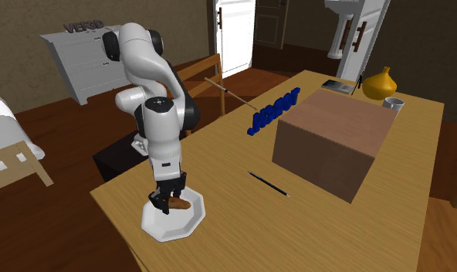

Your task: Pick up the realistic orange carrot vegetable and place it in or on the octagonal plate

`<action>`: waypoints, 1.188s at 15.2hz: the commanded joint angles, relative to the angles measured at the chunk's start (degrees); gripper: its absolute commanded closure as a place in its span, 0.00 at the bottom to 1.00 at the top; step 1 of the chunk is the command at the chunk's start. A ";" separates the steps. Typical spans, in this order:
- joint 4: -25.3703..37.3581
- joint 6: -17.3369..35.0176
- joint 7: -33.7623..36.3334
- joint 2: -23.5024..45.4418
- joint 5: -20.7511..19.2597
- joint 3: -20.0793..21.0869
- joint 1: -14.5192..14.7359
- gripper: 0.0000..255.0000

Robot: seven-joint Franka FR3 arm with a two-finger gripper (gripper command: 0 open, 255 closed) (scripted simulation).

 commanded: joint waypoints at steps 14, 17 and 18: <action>2.96 -6.20 0.33 -3.27 -0.53 0.05 0.54 0.00; 2.95 -6.20 0.33 -3.27 -0.53 0.05 0.54 0.00; 2.96 -6.20 0.33 -3.27 -0.53 0.05 0.54 0.00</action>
